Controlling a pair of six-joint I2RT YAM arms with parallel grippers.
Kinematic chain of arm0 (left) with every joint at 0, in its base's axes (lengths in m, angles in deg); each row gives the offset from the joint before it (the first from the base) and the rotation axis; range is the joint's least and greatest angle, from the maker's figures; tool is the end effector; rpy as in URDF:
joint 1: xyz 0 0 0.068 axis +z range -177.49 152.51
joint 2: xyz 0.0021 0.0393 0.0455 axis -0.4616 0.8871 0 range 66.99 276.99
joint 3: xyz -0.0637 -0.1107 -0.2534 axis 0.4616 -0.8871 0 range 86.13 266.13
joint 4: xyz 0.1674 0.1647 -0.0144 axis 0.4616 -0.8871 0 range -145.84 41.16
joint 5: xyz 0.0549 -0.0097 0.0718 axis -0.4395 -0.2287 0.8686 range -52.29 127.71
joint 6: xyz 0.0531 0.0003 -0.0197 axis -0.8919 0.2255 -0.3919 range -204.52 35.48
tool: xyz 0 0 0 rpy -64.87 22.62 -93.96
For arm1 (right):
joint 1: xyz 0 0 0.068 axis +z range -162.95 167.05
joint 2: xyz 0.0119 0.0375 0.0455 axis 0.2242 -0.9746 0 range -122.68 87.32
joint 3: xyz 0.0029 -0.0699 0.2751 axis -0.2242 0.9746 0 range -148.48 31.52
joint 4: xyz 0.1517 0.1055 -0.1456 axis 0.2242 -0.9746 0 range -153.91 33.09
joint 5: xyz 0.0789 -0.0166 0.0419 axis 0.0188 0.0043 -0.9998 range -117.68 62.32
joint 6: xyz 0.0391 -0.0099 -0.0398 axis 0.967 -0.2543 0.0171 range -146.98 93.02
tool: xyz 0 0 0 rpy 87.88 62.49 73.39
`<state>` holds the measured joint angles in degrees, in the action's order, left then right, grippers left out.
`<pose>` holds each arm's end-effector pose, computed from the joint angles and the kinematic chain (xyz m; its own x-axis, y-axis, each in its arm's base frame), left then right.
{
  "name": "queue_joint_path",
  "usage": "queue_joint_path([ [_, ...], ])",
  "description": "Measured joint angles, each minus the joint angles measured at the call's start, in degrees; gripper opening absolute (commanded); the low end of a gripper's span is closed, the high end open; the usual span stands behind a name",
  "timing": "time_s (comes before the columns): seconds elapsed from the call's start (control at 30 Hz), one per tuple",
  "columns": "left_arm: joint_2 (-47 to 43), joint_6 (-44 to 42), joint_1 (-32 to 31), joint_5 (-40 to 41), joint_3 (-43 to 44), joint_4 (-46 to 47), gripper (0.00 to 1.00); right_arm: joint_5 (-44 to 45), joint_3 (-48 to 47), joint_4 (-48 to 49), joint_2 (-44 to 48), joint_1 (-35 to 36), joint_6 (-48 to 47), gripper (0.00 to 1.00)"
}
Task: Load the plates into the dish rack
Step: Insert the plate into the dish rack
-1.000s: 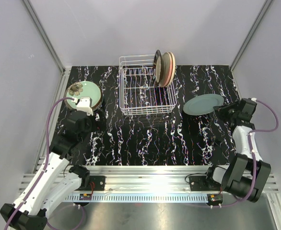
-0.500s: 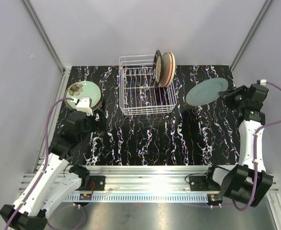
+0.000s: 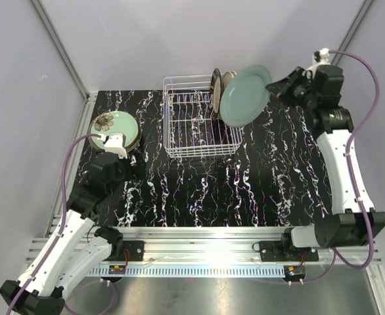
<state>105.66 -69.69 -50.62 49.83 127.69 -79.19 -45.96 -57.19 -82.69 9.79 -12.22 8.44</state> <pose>0.1123 -0.0390 0.3044 -0.4644 -0.0738 -0.8826 0.0973 0.9862 -0.1336 0.2695 0.0159 0.4552 -0.3884 0.5454 -0.7428 -0.1111 0.7724 0.6253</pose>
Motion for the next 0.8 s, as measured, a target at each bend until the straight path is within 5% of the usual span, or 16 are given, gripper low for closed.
queue_joint_path([
  [0.27, 0.0, 0.0, 0.0, 0.04, 0.0, 0.0, 0.99, 4.0, -15.06, -5.09, -14.51, 11.58, -5.88, 0.0],
  [0.8, 0.04, 0.0, 0.0, 0.04, 0.0, 0.0, 0.99, 20.44, -43.01, -17.2, -38.88, 23.89, -18.18, 0.0],
])
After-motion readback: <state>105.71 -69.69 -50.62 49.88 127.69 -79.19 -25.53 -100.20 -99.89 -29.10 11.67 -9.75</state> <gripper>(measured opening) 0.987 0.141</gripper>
